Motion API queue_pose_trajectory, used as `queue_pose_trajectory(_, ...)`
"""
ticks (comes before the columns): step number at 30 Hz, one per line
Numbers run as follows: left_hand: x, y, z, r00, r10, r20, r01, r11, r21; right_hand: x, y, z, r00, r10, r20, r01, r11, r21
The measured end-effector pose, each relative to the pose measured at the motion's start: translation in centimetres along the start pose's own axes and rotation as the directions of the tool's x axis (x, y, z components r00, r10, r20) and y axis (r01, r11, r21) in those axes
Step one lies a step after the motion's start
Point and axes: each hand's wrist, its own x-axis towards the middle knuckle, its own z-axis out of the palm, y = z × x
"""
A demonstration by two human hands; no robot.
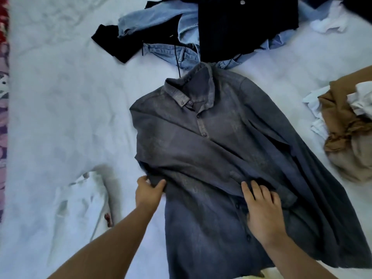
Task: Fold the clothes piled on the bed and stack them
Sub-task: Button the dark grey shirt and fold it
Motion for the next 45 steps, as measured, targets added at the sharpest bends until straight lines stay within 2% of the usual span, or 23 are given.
queue_pose_trajectory(3,-4.4,-2.3,2.2,0.996,-0.078,0.033,0.078,0.997,0.006,-1.5,1.5,0.2,1.000,-0.019,-0.014,0.019,1.000,0.009)
queue_pose_trajectory(7,-8.2,-4.9,3.8,0.998,-0.060,0.003,0.060,0.995,0.077,-3.0,3.9,-0.3,0.997,-0.078,0.029,0.078,0.997,-0.008)
queue_pose_trajectory(12,-11.0,-8.4,3.1,0.968,-0.165,-0.190,0.177,0.983,0.044,-3.4,5.9,-0.4,0.978,-0.189,0.082,0.198,0.973,-0.118)
queue_pose_trajectory(15,-13.5,-10.8,3.0,0.965,-0.226,-0.136,0.239,0.967,0.091,-3.7,6.3,-1.2,0.983,-0.135,0.124,0.155,0.974,-0.168)
queue_pose_trajectory(17,-14.8,-12.4,3.6,0.976,-0.211,-0.057,0.217,0.965,0.144,-3.8,6.6,-1.1,0.985,-0.150,0.082,0.160,0.978,-0.137)
queue_pose_trajectory(19,-15.9,-13.6,3.8,0.976,-0.212,-0.043,0.217,0.961,0.174,-3.7,6.9,-1.2,0.979,-0.204,-0.017,0.200,0.973,-0.116)
queue_pose_trajectory(24,-17.9,-13.4,3.4,0.956,-0.246,-0.160,0.281,0.925,0.255,-4.6,6.6,-3.1,0.928,-0.343,-0.145,0.344,0.939,-0.024)
queue_pose_trajectory(27,-18.4,-11.6,3.8,0.966,-0.155,-0.209,0.217,0.923,0.318,-6.5,6.8,-2.9,0.915,-0.383,-0.124,0.386,0.922,-0.001)
queue_pose_trajectory(32,-19.0,-8.3,5.2,0.984,0.047,-0.169,0.028,0.910,0.415,-8.5,8.9,-2.4,0.958,-0.280,-0.065,0.285,0.956,0.073)
queue_pose_trajectory(38,-19.1,-2.5,8.2,0.962,0.260,0.081,-0.273,0.929,0.251,-7.7,13.2,-4.6,0.990,-0.093,-0.105,0.101,0.992,0.078)
queue_pose_trajectory(43,-20.2,3.6,12.4,0.887,0.395,0.240,-0.444,0.872,0.205,-6.3,16.8,-5.6,0.994,0.088,0.064,-0.097,0.985,0.144)
queue_pose_trajectory(45,-20.8,5.8,14.7,0.853,0.440,0.280,-0.498,0.847,0.187,-5.5,18.1,-5.6,0.983,0.165,0.084,-0.176,0.974,0.143)
